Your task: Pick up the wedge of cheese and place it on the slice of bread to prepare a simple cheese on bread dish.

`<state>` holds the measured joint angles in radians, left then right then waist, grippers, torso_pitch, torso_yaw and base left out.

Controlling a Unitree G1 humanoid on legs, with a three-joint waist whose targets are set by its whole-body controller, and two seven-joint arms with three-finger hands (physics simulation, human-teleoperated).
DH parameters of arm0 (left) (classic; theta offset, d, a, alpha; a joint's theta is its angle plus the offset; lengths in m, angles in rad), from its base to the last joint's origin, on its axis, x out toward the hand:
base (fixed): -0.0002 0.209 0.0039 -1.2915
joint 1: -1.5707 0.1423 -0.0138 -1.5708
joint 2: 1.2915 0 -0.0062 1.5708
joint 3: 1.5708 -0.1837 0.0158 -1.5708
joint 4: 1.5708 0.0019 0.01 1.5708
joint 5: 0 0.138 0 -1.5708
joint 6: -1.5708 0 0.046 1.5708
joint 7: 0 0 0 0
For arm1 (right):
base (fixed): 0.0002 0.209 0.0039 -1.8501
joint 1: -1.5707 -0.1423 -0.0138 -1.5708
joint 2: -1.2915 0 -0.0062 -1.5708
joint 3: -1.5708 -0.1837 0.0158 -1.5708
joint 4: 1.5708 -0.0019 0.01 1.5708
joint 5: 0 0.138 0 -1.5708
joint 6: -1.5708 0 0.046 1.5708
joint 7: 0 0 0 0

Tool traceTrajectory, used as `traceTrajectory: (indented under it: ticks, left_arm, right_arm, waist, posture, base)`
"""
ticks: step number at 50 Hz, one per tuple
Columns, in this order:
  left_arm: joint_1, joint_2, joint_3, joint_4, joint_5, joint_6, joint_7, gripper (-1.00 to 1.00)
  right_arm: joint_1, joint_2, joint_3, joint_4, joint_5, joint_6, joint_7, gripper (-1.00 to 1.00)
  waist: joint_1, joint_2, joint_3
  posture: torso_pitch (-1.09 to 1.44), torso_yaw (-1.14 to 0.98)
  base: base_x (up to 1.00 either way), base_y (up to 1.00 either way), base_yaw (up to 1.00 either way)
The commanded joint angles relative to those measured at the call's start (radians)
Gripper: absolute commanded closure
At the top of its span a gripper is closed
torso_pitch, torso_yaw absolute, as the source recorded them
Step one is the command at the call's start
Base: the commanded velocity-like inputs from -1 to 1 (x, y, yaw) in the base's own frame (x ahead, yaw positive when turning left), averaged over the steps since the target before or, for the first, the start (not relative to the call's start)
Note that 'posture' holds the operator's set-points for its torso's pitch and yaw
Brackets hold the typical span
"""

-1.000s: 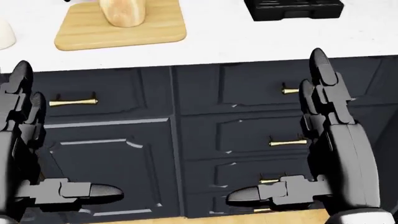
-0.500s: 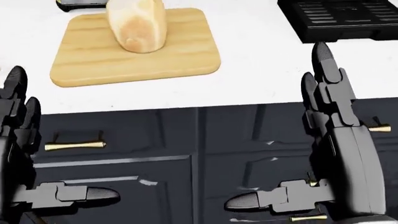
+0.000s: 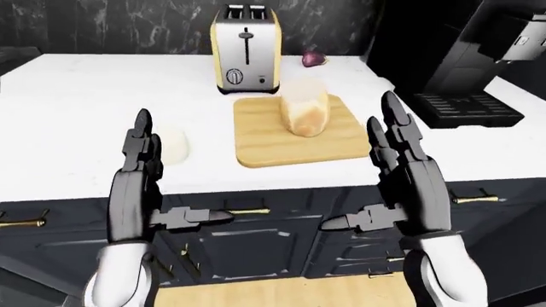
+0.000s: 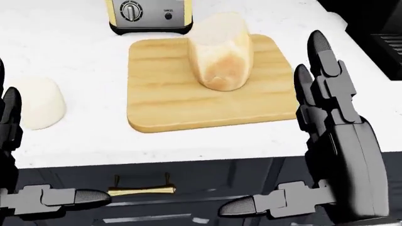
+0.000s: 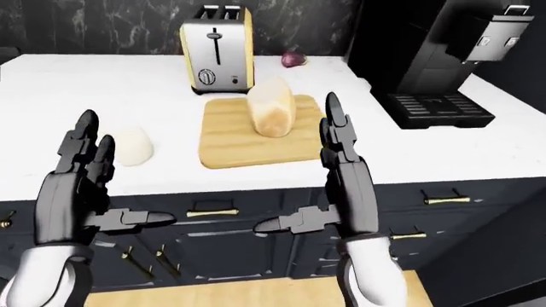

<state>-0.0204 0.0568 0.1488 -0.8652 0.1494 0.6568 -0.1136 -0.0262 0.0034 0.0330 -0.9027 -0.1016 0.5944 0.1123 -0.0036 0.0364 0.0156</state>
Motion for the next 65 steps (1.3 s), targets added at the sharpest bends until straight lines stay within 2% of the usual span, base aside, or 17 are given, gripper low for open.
traceTrajectory:
  ticks: [1, 5, 10, 14, 16, 18, 20, 24, 28, 30, 31, 32, 38, 51, 60, 63, 65]
  left_arm:
    - [-0.009, 0.001, -0.007, -0.033, 0.002, -0.015, -0.003, -1.0]
    - [-0.001, 0.002, -0.026, -0.113, 0.025, 0.035, -0.017, -1.0]
    - [-0.118, 0.02, -0.011, -0.182, 0.108, 0.156, -0.077, -1.0]
    - [-0.189, -0.13, 0.004, -0.182, 0.348, 0.119, -0.289, -1.0]
    - [-0.248, -0.252, 0.033, -0.182, 0.521, 0.067, -0.443, -1.0]
    - [-0.319, -0.343, 0.072, -0.182, 0.654, 0.028, -0.565, -1.0]
    - [-0.357, -0.378, 0.094, -0.182, 0.705, 0.016, -0.617, -1.0]
    - [-0.361, -0.396, 0.111, -0.182, 0.714, -0.005, -0.633, -1.0]
    - [-0.355, -0.403, 0.13, -0.182, 0.704, -0.023, -0.637, -1.0]
    - [-0.366, -0.409, 0.148, -0.182, 0.705, -0.032, -0.648, -1.0]
    - [-0.37, -0.409, 0.153, -0.182, 0.706, -0.032, -0.651, -1.0]
    - [-0.371, -0.409, 0.154, -0.182, 0.706, -0.032, -0.652, -1.0]
    - [-0.381, -0.382, 0.157, -0.182, 0.698, -0.002, -0.647, -1.0]
    - [-0.449, -0.325, 0.179, -0.182, 0.749, 0.056, -0.686, -1.0]
    - [-0.549, -0.254, 0.167, -0.182, 1.03, 0.168, -0.912, -1.0]
    - [-0.592, -0.162, 0.165, -0.182, 1.182, 0.256, -1.071, -1.0]
    - [-0.607, -0.094, 0.127, -0.182, 1.251, 0.319, -1.137, -1.0]
  right_arm:
    - [-0.014, -0.005, -0.021, -0.034, 0.03, 0.016, -0.023, -1.0]
    - [-0.011, -0.034, 0.002, -0.034, -0.031, 0.007, -0.024, -1.0]
    - [-0.104, -0.016, -0.115, -0.111, 0.041, 0.172, -0.057, -1.0]
    - [-0.129, -0.058, -0.151, -0.144, 0.072, 0.216, -0.074, -1.0]
    - [-0.144, -0.081, -0.162, -0.144, 0.083, 0.227, -0.088, -1.0]
    - [-0.153, -0.104, -0.173, -0.144, 0.116, 0.228, -0.106, -1.0]
    - [-0.16, -0.13, -0.179, -0.144, 0.156, 0.235, -0.128, -1.0]
    - [-0.172, -0.184, -0.183, -0.144, 0.219, 0.245, -0.175, -1.0]
    - [-0.148, -0.214, -0.177, -0.144, 0.255, 0.226, -0.218, -1.0]
    - [-0.147, -0.23, -0.183, -0.144, 0.281, 0.222, -0.239, -1.0]
    - [-0.147, -0.239, -0.182, -0.144, 0.291, 0.22, -0.25, -1.0]
    - [-0.146, -0.245, -0.182, -0.144, 0.296, 0.219, -0.261, -1.0]
    - [-0.14, -0.278, -0.204, -0.144, 0.355, 0.217, -0.306, -1.0]
    - [-0.12, -0.271, -0.227, -0.144, 0.364, 0.205, -0.3, -1.0]
    - [-0.085, -0.292, -0.238, -0.144, 0.407, 0.171, -0.325, -1.0]
    - [-0.079, -0.283, -0.232, -0.144, 0.394, 0.17, -0.316, -1.0]
    - [-0.081, -0.275, -0.225, -0.144, 0.378, 0.174, -0.31, -1.0]
  waist:
    - [-0.001, 0.008, -0.008]
    - [0.006, -0.011, -0.007]
    - [0.007, -0.033, -0.006]
    - [0.008, -0.058, -0.011]
    - [0.006, -0.038, -0.019]
    - [0.003, -0.059, -0.02]
    - [0.007, -0.094, 0.007]
    - [0.004, -0.116, 0.026]
    - [-0.004, -0.092, 0.033]
    - [-0.011, -0.045, 0.012]
    - [-0.014, -0.016, -0.003]
    - [-0.008, -0.069, 0.017]
    - [0.014, -0.091, 0.003]
    - [0.019, -0.084, 0.001]
    - [0.019, -0.084, 0.01]
    - [0.019, -0.082, 0.012]
    - [0.018, -0.08, 0.013]
  posture:
    - [0.0, 0.0]
    - [0.0, 0.0]
    - [0.0, 0.0]
    - [0.0, 0.0]
    - [0.0, 0.0]
    - [0.0, 0.0]
    - [0.0, 0.0]
    - [0.0, 0.0]
    - [0.0, 0.0]
    - [0.0, 0.0]
    - [0.0, 0.0]
    - [0.0, 0.0]
    - [0.0, 0.0]
    - [0.0, 0.0]
    - [0.0, 0.0]
    - [0.0, 0.0]
    - [0.0, 0.0]
  base:
    - [0.0, 0.0, 0.0]
    - [0.0, 0.0, 0.0]
    - [0.0, 0.0, 0.0]
    - [0.0, 0.0, 0.0]
    - [0.0, 0.0, 0.0]
    - [0.0, 0.0, 0.0]
    - [0.0, 0.0, 0.0]
    - [0.0, 0.0, 0.0]
    - [0.0, 0.0, 0.0]
    - [0.0, 0.0, 0.0]
    - [0.0, 0.0, 0.0]
    - [0.0, 0.0, 0.0]
    - [0.0, 0.0, 0.0]
    - [0.0, 0.0, 0.0]
    - [0.0, 0.0, 0.0]
    - [0.0, 0.0, 0.0]
    - [0.0, 0.0, 0.0]
